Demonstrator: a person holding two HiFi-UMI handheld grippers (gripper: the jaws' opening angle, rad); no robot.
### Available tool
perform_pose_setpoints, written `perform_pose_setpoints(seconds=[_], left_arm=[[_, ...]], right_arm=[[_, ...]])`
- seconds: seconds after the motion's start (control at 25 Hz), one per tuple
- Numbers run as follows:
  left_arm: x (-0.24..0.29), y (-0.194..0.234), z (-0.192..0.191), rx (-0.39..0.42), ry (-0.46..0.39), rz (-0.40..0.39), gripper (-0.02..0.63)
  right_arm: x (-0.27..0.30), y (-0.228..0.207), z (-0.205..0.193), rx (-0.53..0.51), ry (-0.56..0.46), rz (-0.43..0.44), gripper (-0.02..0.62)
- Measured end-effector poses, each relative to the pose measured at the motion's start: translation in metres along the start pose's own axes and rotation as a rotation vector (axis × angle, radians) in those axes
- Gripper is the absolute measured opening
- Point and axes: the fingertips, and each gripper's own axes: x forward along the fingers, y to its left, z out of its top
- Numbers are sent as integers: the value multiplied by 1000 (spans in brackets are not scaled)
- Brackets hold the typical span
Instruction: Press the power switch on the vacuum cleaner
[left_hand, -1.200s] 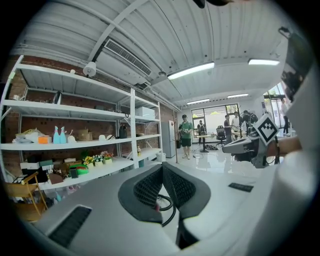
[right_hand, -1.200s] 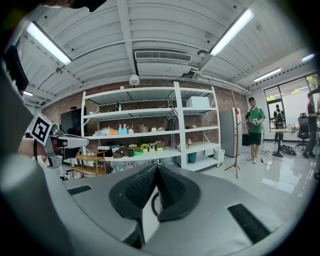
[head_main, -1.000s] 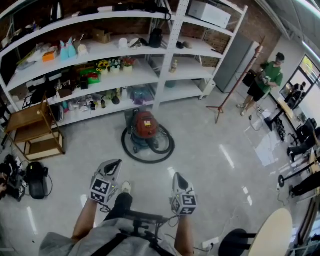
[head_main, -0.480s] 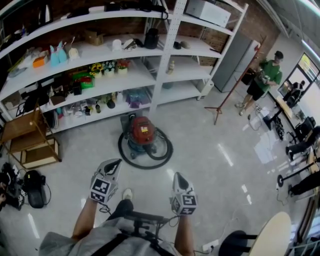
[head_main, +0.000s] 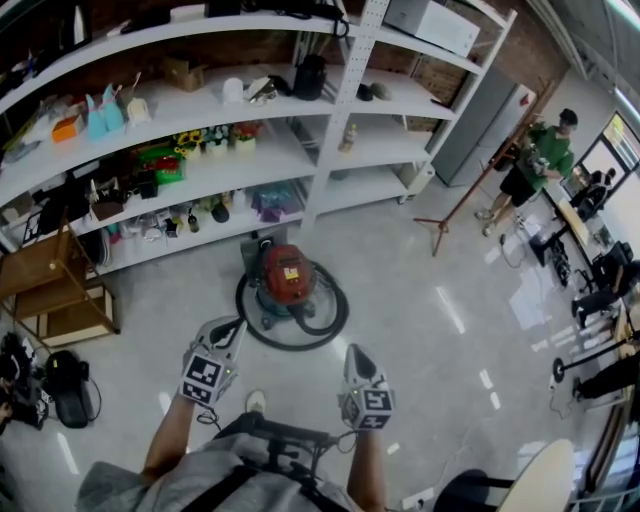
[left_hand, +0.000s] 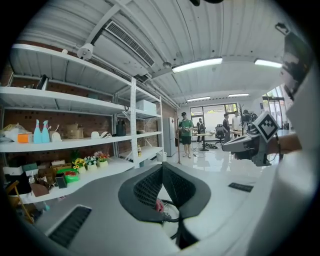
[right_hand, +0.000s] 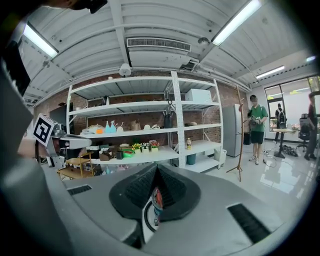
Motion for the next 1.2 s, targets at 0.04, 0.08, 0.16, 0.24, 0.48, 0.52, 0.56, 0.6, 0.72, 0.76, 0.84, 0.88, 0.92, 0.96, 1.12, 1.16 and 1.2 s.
perform_pose_setpoints(seconds=[0.04, 0.08, 0.16, 0.24, 0.48, 0.52, 0.56, 0.6, 0.72, 0.76, 0.84, 0.88, 0.92, 0.96, 1.12, 1.16, 1.2], left_arm=[[7, 8, 0, -3, 2, 0, 6], [14, 17, 1, -5, 3, -1, 6], [28, 32, 3, -5, 2, -5, 6], [40, 45, 5, -5, 0, -11, 6], [65, 78, 2, -8, 4, -13, 6], [68, 82, 2, -11, 3, -13, 6], [71, 85, 2, -14, 3, -13, 6], [74, 89, 1, -16, 4, -13, 6], [83, 99, -3, -19, 19, -7, 6], [87, 101, -3, -24, 23, -6, 6], [94, 105, -4, -30, 27, -4, 6], [98, 107, -4, -32, 29, -2, 6], [102, 109, -5, -34, 31, 1, 6], [107, 111, -5, -38, 32, 4, 6], [128, 122, -7, -50, 44, 24, 6], [134, 124, -9, -51, 50, 28, 6], [140, 126, -10, -53, 58, 31, 6]], right_arm=[[11, 3, 3, 0, 2, 5, 9], [21, 4, 7, -1, 3, 7, 9], [40, 6, 13, 1, 4, 3, 9], [57, 6, 17, 5, 5, -1, 9], [95, 12, 21, 3, 14, -3, 9], [99, 12, 22, 2, 17, -3, 9], [104, 11, 23, 0, 19, -4, 9], [109, 10, 24, 0, 21, -4, 9], [124, 8, 28, 4, 29, -2, 9], [128, 7, 29, 2, 32, 0, 9], [138, 4, 31, 0, 36, 7, 9], [142, 2, 32, -1, 39, 11, 9], [147, 0, 32, -1, 43, 14, 9], [153, -2, 31, -2, 46, 17, 9], [178, -13, 32, -1, 57, 35, 9], [185, -17, 31, 1, 61, 40, 9], [191, -21, 31, 2, 68, 46, 9]])
